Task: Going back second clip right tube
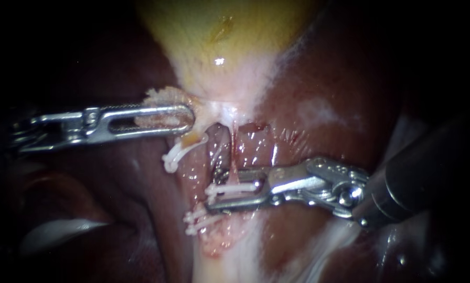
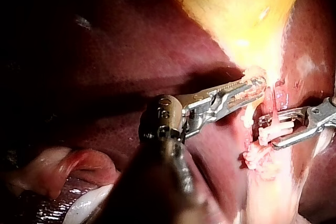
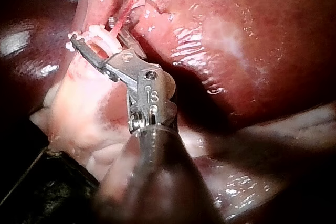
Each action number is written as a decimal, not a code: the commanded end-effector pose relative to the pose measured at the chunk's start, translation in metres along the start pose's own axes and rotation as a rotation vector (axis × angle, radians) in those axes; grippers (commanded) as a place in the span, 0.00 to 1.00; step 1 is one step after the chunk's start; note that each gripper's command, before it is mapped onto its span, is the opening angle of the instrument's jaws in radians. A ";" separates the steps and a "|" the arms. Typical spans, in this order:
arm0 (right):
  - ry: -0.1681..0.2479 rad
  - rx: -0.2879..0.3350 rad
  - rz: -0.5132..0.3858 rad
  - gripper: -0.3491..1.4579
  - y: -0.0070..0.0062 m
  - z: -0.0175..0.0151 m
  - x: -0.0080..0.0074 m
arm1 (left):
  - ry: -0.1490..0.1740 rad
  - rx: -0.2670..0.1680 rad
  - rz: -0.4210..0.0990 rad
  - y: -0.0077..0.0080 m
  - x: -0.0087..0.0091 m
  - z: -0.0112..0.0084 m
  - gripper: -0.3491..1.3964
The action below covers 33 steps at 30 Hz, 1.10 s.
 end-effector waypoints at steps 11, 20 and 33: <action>-0.015 -0.043 -0.227 0.47 0.0013 -0.0033 -0.0008 | -0.001 0.000 0.000 0.0001 0.0001 0.0001 0.00; -0.031 -0.019 -0.371 0.47 0.0010 -0.0090 0.0007 | -0.001 0.000 0.000 0.0001 0.0001 0.0000 0.00; -0.044 -0.036 -0.433 0.47 -0.0004 -0.0149 0.0034 | -0.001 0.000 0.001 0.0001 0.0001 0.0001 0.00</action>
